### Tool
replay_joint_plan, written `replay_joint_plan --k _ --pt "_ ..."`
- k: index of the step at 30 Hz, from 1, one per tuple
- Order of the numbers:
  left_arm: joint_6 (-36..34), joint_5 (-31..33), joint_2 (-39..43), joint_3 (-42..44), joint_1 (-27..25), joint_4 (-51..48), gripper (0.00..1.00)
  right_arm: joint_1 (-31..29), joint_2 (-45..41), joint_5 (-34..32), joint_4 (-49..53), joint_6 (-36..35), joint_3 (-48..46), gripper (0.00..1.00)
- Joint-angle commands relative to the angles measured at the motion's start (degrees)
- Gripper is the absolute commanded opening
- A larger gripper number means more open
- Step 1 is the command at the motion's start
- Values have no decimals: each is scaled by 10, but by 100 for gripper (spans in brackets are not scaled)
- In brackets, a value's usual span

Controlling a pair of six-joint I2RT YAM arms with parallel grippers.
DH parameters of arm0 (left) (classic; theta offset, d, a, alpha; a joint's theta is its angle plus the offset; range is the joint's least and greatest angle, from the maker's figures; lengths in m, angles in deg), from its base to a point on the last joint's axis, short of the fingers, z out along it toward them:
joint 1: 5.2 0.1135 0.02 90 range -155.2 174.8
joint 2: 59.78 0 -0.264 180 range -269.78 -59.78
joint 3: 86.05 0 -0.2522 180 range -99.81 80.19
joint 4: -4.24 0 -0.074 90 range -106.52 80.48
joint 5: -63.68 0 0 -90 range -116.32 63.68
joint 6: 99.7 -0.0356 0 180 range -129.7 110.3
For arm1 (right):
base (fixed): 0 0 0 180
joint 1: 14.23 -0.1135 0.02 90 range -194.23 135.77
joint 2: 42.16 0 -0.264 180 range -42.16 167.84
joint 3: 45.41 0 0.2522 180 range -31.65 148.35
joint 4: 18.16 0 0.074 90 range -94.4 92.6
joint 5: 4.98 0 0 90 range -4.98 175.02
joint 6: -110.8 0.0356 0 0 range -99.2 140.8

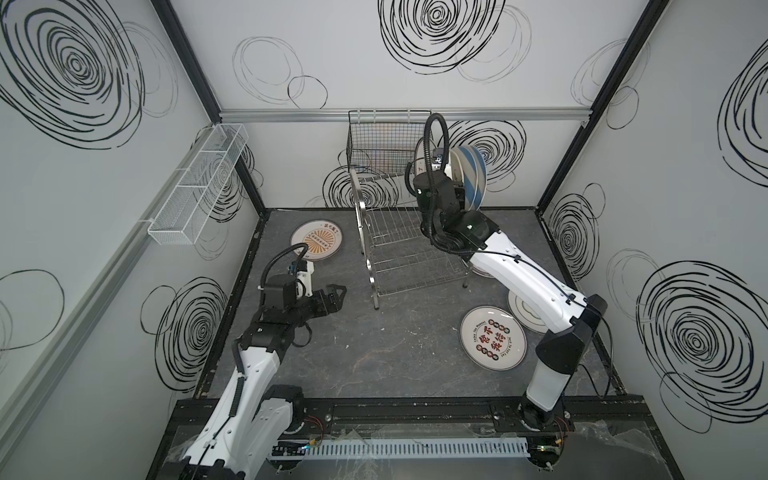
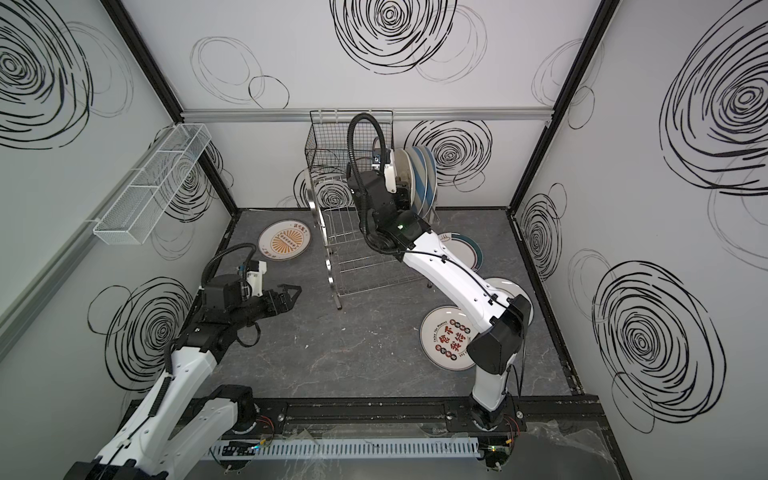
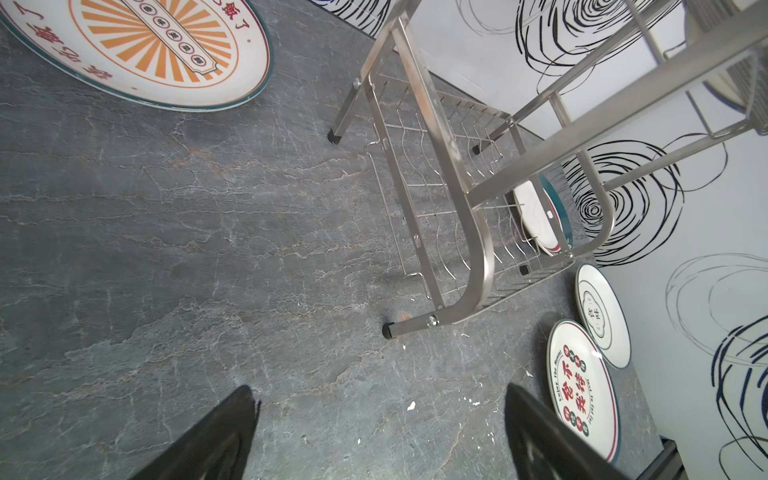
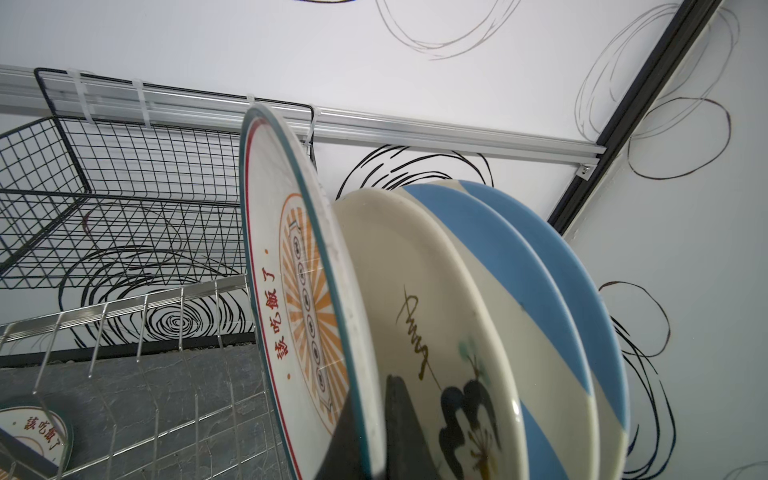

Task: Load the plates into the dish rack
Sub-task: 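Carry the sunburst plate to the rack and lower it beside the floral plate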

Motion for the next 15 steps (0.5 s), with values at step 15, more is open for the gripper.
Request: replay_joint_plan --k 15 --pt "-9 -11 4 7 6 30 96 5 -32 12 -4 35 -35 14"
